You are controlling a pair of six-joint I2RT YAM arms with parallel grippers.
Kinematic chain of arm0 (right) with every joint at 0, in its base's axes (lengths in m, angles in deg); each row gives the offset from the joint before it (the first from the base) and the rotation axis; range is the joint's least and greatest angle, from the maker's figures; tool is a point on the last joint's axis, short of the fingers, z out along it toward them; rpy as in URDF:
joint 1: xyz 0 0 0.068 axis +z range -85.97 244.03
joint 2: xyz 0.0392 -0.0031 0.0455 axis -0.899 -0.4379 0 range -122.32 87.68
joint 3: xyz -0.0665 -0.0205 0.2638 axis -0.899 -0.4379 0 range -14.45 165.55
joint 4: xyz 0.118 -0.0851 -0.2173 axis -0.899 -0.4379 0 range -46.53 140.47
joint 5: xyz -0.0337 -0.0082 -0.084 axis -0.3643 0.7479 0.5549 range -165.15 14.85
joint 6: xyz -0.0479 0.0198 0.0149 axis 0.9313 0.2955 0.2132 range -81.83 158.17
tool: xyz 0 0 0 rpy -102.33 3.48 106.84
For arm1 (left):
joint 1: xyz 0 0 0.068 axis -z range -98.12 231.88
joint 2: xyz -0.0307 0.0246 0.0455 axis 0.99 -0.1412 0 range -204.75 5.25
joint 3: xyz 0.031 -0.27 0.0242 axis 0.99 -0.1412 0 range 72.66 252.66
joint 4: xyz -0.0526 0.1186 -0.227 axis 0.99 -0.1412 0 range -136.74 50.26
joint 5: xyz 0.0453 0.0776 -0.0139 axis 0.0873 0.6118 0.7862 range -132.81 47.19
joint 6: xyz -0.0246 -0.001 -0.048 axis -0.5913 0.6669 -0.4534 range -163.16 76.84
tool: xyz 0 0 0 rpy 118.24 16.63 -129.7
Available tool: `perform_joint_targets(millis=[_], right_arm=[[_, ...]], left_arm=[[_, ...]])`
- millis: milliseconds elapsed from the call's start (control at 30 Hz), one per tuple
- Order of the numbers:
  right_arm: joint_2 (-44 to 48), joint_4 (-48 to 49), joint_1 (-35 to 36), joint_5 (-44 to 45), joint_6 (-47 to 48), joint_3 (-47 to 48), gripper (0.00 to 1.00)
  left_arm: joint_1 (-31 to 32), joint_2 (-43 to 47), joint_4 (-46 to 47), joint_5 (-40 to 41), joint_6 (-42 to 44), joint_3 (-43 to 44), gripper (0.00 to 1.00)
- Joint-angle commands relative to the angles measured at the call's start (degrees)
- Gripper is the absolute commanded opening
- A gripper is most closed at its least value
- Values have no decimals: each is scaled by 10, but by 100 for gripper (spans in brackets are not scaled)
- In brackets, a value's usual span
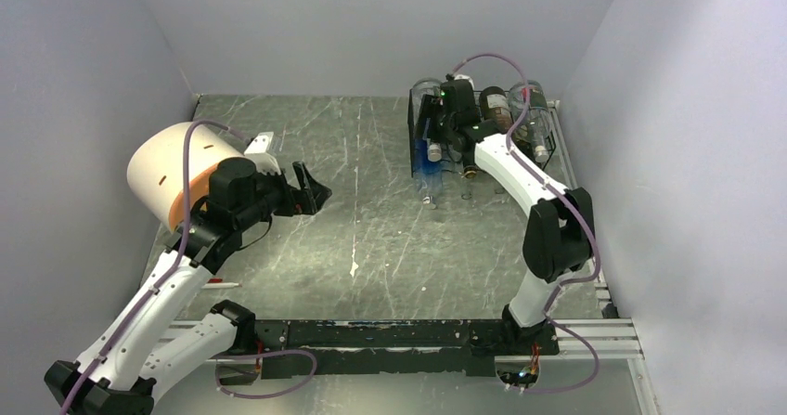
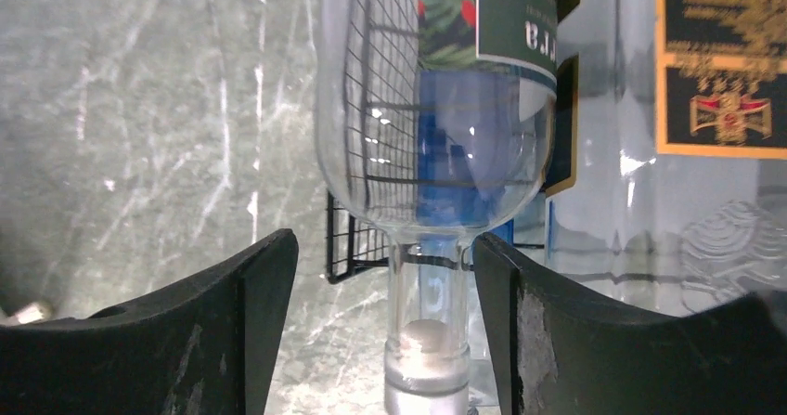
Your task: Put the wine bottle on the wine rack
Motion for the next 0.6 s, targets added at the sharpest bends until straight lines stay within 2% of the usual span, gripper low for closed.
perform_joint_targets(millis=[0, 67, 200, 333, 567], right_arm=[[60, 48, -3, 11, 3, -11, 74], [85, 54, -3, 4, 4, -29, 75], [152, 36, -3, 2, -3, -70, 84], [224, -9, -3, 2, -21, -118, 85], [390, -137, -3, 110, -86, -211, 86]], left_arm=[[1, 1, -13, -6, 23, 43, 100], [1, 3, -19, -1, 29, 52, 100], [1, 13, -33, 4, 41, 72, 100], [1, 31, -44, 16, 49, 88, 100], [1, 67, -81, 64, 63, 128, 100]])
